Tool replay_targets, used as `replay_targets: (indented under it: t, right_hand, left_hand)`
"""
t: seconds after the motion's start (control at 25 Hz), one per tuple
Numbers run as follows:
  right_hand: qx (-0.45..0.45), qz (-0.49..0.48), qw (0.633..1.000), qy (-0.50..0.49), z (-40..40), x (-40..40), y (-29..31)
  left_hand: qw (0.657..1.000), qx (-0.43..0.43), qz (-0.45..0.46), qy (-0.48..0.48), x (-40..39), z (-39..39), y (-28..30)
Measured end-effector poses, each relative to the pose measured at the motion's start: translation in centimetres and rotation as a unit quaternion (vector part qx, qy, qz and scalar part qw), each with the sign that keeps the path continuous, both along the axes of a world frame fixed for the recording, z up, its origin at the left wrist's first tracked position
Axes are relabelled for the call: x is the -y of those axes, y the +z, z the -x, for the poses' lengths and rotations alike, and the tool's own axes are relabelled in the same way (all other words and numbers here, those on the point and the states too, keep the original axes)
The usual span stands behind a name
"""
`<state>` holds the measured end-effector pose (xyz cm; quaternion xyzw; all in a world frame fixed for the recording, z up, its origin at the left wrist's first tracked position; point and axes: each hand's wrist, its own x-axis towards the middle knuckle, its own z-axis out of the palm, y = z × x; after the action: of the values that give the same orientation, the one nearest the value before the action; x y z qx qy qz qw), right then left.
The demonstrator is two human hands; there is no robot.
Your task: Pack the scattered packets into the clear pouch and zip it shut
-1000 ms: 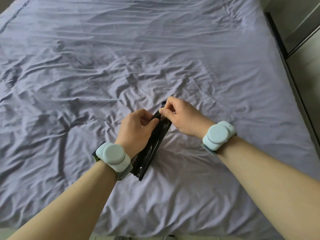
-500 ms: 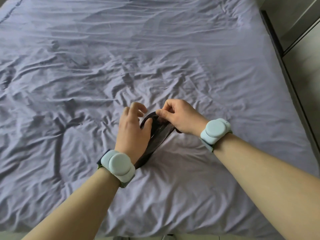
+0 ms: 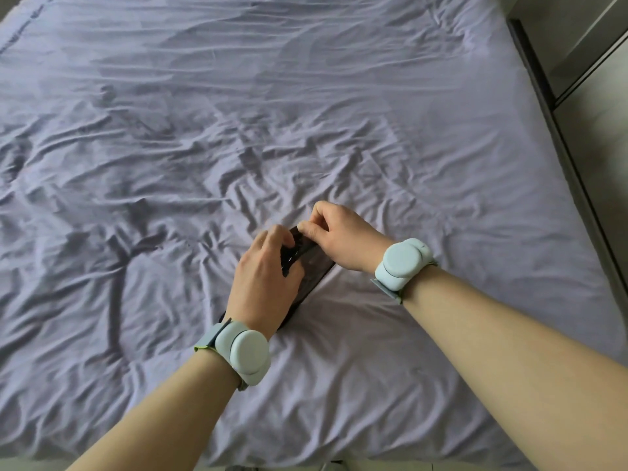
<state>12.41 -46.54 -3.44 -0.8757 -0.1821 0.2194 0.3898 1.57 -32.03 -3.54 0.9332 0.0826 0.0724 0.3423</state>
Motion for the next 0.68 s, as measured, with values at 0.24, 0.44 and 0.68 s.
replay_targets:
  t: [0.24, 0.44, 0.68]
  right_hand:
    - [-0.077, 0.0, 0.996, -0.045, -0.5, 0.8, -1.8]
    - [-0.086, -0.006, 0.994, -0.064, -0.3, 1.1, -2.3]
    - [-0.011, 0.046, 0.988, -0.147, -1.8, 2.3, 0.2]
  left_hand:
    - [1.0, 0.004, 0.011, 0.013, -0.7, -0.1, -1.0]
    - [0.996, -0.081, -0.019, -0.009, -1.6, -0.7, -0.9]
    - [0.978, -0.18, 0.102, 0.007, -2.8, -3.1, 1.4]
